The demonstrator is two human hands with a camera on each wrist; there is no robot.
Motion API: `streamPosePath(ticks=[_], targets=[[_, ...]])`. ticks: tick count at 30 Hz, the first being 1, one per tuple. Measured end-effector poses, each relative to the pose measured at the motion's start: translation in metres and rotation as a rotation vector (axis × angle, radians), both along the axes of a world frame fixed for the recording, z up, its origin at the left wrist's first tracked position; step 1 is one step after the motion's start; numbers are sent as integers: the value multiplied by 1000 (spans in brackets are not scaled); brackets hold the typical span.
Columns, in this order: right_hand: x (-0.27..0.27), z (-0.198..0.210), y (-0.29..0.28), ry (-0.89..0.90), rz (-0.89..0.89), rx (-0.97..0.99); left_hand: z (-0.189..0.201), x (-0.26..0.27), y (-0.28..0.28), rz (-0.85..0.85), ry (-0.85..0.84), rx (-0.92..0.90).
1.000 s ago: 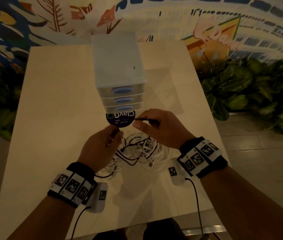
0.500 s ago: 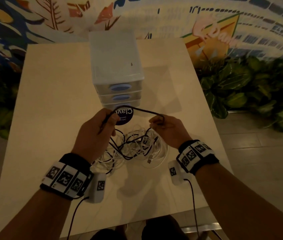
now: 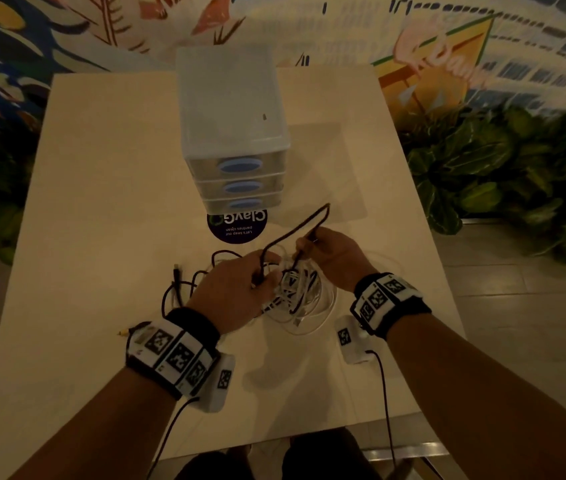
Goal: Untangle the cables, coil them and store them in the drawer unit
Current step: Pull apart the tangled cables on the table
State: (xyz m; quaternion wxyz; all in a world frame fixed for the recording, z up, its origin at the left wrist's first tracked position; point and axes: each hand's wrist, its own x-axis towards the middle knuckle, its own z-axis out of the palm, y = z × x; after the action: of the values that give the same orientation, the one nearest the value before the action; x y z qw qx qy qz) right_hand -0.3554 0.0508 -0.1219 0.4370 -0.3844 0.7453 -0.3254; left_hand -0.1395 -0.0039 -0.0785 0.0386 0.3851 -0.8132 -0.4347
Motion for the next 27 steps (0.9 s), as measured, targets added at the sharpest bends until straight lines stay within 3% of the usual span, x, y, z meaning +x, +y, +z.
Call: streamPosePath(ticks=[3, 5, 11, 22, 27], targets=[[1, 11, -5, 31, 29, -17, -6, -15, 6, 36, -1, 205], [0, 20, -8, 58, 50, -39, -7, -24, 7, 57, -17, 230], [6, 35, -12, 97, 135, -63, -15, -35, -8, 50, -138, 61], [6, 34, 7, -60, 84, -97, -22, -39, -15, -28, -277, -96], [13, 48, 37, 280, 260, -291, -23, -37, -18, 52, -233, -86]])
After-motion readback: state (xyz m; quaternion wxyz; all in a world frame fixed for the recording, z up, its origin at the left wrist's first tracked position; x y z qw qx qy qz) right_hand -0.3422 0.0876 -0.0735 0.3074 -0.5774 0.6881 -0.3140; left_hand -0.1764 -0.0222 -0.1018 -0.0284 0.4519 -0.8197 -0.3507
